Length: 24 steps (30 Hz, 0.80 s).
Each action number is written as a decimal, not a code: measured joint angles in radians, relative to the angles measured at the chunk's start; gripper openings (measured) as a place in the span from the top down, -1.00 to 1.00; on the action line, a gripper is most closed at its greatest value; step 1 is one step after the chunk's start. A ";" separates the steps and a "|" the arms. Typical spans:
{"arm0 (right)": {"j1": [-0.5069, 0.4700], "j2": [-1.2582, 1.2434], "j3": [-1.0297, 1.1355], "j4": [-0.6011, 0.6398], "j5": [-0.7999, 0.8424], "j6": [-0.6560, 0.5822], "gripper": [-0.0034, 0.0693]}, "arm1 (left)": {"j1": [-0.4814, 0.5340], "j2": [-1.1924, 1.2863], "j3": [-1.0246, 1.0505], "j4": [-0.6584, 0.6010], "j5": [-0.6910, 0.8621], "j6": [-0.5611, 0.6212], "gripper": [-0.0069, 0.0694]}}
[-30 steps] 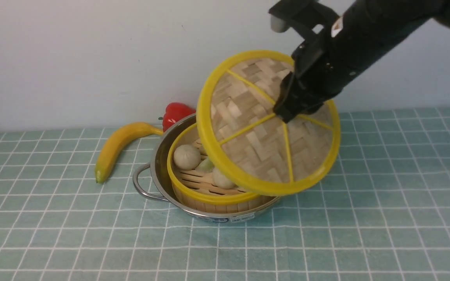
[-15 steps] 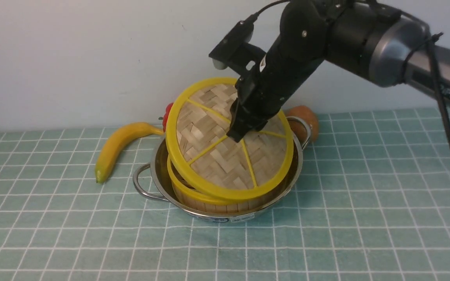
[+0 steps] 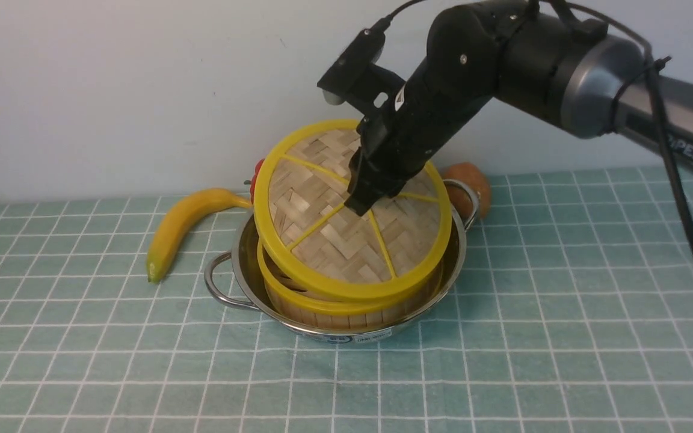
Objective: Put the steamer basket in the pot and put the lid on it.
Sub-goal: Use the right arm to place the steamer lid on the steamer
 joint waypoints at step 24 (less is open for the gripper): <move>0.000 0.000 0.001 0.011 -0.027 0.002 0.51 | 0.000 0.000 0.000 0.000 0.000 0.000 0.18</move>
